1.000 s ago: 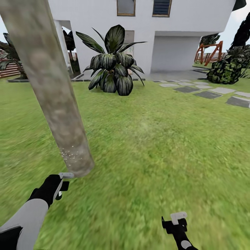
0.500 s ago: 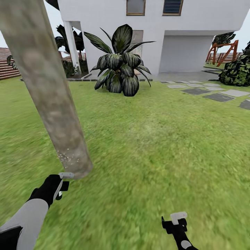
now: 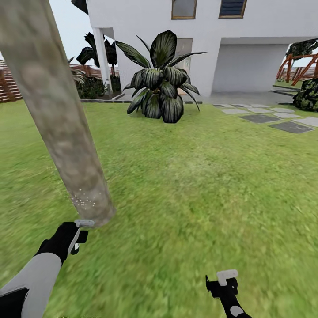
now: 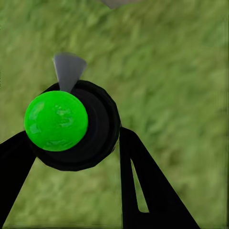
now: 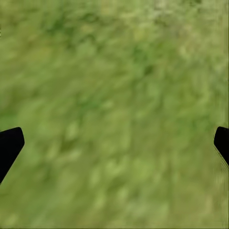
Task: In the garden, pick up the pesticide atomizer on the floor and spray pesticide onto both trees until each tree trunk is fully covered.
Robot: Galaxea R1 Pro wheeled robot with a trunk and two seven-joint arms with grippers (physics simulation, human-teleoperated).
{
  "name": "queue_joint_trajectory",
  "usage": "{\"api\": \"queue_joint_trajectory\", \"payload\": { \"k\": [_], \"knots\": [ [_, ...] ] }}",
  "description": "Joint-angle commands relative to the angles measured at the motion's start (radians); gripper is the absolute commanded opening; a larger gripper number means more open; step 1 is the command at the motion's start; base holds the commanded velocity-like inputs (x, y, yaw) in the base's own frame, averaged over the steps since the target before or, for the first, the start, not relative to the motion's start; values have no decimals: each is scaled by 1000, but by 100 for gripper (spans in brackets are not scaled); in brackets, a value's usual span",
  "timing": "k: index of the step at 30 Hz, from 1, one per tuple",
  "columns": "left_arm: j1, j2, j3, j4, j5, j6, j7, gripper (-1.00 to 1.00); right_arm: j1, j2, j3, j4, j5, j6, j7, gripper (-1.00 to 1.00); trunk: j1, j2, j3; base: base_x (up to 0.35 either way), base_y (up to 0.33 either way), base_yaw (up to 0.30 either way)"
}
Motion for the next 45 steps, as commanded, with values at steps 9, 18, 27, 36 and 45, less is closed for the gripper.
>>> {"api": "queue_joint_trajectory", "payload": {
  "k": [9,18,27,36,45],
  "knots": [
    [-1,-1,4,-2,-2,4,-1,-100,0,0,8,0,-10,-3,-3,100,0,0,-1,95,-264,276],
    [-1,-1,4,-1,-2,4,-1,-100,0,0,8,0,-10,-3,-3,100,0,0,-1,137,-264,276],
    [-1,-2,4,-1,-2,4,-1,-100,0,-3,7,0,-8,-3,-3,100,0,0,-1,151,-264,53],
    [-1,-1,4,-2,-2,4,-1,-100,0,-2,7,-1,-9,-3,-3,100,0,0,-1,151,-264,0],
    [-1,-1,7,-16,-1,5,-1,-100,0,-1,7,0,-9,-2,-3,100,0,0,-1,150,-262,196]
  ]
}}
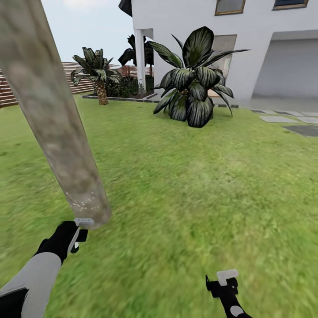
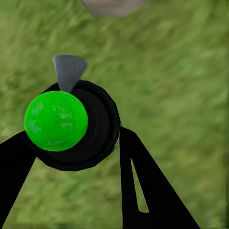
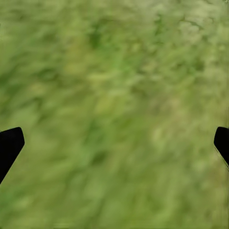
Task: In the garden, pick up the pesticide atomizer on the floor and spray pesticide onto both trees until each tree trunk is fully covered.
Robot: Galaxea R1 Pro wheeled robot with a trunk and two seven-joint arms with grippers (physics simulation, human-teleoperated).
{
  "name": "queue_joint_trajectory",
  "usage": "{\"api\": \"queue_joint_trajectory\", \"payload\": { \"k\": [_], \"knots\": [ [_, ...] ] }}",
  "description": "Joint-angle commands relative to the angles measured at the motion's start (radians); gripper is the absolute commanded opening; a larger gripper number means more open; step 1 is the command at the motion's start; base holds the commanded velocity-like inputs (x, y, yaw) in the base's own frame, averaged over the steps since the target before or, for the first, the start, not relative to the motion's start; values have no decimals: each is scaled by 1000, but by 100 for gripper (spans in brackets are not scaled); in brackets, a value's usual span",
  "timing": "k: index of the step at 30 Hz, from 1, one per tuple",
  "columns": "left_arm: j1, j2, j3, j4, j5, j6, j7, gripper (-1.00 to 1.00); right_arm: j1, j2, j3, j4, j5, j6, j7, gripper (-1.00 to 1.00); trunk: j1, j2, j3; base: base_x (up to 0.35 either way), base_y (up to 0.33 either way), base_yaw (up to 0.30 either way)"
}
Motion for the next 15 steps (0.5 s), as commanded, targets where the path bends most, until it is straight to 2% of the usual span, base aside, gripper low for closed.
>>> {"api": "queue_joint_trajectory", "payload": {
  "k": [1,4,8,11,15],
  "knots": [
    [-1,-1,3,-11,-2,9,-2,-100,0,-1,9,0,-10,-3,-3,100,0,0,-1,204,-217,276],
    [-1,1,4,-52,-3,15,-5,-100,0,-2,9,0,-10,-3,-3,100,0,0,-1,193,-158,277],
    [-4,9,2,-71,-1,24,-10,-100,0,-3,8,0,-10,-3,-3,100,0,0,-1,32,-24,277],
    [-15,10,0,-72,-1,82,-12,-100,0,-3,8,0,-10,-3,-3,100,0,0,-1,3,-2,277],
    [-39,6,-2,-75,-2,112,-12,-100,0,-3,8,0,-10,-3,-3,100,0,0,-1,0,0,195]
  ]
}}
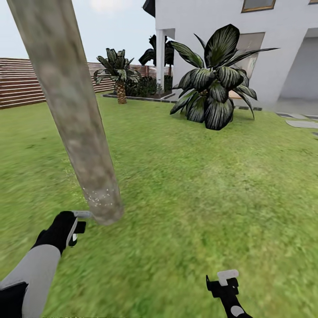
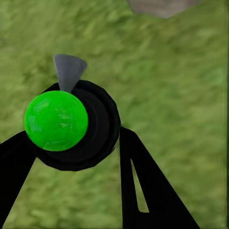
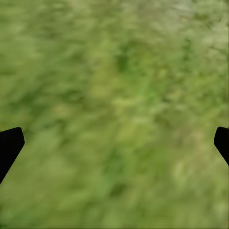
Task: In the garden, pick up the pesticide atomizer on the floor and spray pesticide onto both trees until each tree trunk is fully covered.
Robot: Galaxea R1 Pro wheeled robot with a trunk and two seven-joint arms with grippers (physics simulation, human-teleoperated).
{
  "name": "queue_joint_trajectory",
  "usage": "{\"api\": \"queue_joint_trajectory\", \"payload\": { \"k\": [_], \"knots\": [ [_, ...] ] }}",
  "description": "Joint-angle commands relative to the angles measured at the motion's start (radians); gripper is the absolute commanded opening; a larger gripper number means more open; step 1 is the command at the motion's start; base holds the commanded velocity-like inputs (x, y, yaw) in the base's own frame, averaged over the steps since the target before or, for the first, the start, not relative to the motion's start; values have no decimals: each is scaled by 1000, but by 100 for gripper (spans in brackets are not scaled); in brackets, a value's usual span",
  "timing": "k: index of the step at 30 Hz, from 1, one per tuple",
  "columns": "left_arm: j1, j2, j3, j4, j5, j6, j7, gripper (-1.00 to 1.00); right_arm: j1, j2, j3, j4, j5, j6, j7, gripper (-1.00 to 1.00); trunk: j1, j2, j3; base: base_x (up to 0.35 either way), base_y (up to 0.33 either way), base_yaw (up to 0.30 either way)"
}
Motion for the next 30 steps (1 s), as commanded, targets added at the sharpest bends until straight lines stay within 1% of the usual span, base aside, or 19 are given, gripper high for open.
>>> {"api": "queue_joint_trajectory", "payload": {
  "k": [1,3,6,8,13,22,30],
  "knots": [
    [-7,-2,2,-2,-4,13,-2,-100,-1,0,9,0,-10,-3,-3,100,0,0,-1,0,0,40],
    [-12,-5,0,-9,-4,26,-2,-100,-1,-1,9,0,-10,-3,-3,100,0,0,-1,0,0,21],
    [-14,-10,-5,-29,-5,66,-2,-100,-1,-3,9,0,-10,-3,-3,100,0,0,-1,3,0,3],
    [-14,-10,-5,-34,-4,73,-3,-100,-1,-3,9,0,-10,-3,-3,100,0,0,-1,89,-48,1],
    [-14,-16,-4,-36,-4,75,-3,-100,-1,-3,9,0,-10,-3,-3,100,0,0,-1,216,-152,0],
    [-14,-15,-4,-36,-4,77,-3,-100,-1,-3,9,0,-10,-3,-3,100,0,0,-1,223,-180,0],
    [-14,-15,-4,-36,-4,77,-3,-100,-1,-3,9,0,-10,-3,-3,100,0,0,-1,24,-268,0]
  ]
}}
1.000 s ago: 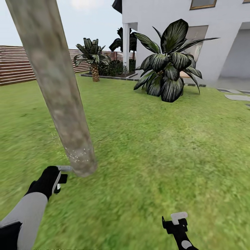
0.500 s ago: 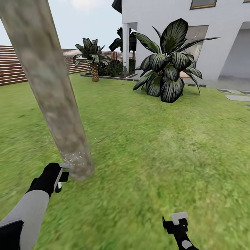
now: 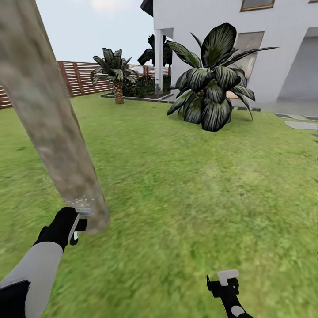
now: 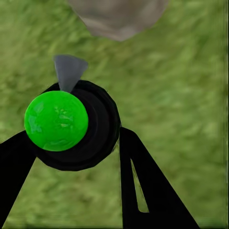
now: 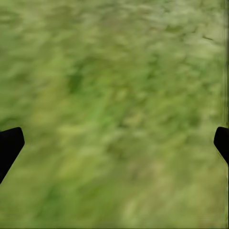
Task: In the garden, pick up the pesticide atomizer on the floor and spray pesticide onto both trees until each tree trunk is fully covered.
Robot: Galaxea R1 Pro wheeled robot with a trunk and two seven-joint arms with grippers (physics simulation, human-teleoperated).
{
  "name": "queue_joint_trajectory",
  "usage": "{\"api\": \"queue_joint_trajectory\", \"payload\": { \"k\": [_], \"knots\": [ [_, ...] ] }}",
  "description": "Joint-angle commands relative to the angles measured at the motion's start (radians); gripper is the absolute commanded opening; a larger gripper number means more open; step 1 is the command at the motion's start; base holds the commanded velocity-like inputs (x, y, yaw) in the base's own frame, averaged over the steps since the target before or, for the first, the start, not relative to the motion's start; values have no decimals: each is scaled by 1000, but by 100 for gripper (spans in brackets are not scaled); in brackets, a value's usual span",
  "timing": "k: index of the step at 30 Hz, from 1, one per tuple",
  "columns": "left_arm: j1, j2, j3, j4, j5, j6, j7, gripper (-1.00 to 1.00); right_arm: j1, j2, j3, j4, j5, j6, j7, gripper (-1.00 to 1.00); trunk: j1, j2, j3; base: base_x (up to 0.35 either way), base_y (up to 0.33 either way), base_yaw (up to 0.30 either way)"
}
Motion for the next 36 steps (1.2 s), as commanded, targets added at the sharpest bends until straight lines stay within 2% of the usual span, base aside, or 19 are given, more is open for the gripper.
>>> {"api": "queue_joint_trajectory", "payload": {
  "k": [1,9,21,28,36],
  "knots": [
    [-1,-1,2,-1,-4,4,-2,-100,0,0,9,0,-10,-3,-2,100,0,0,-1,1,-275,0],
    [-1,-1,1,-2,-4,4,-2,-100,0,1,9,0,-10,-3,-2,100,0,0,-1,0,-275,24],
    [-1,-2,3,-1,-3,6,-2,-100,0,1,9,0,-10,-3,-2,100,0,0,-1,16,-275,262],
    [-2,-2,3,-1,-3,6,-2,-100,0,1,9,0,-10,-3,-2,100,0,0,-1,188,-227,275],
    [-2,-6,3,-1,-3,7,-2,-100,0,1,9,0,-10,-3,-2,100,0,0,-1,234,-192,35]
  ]
}}
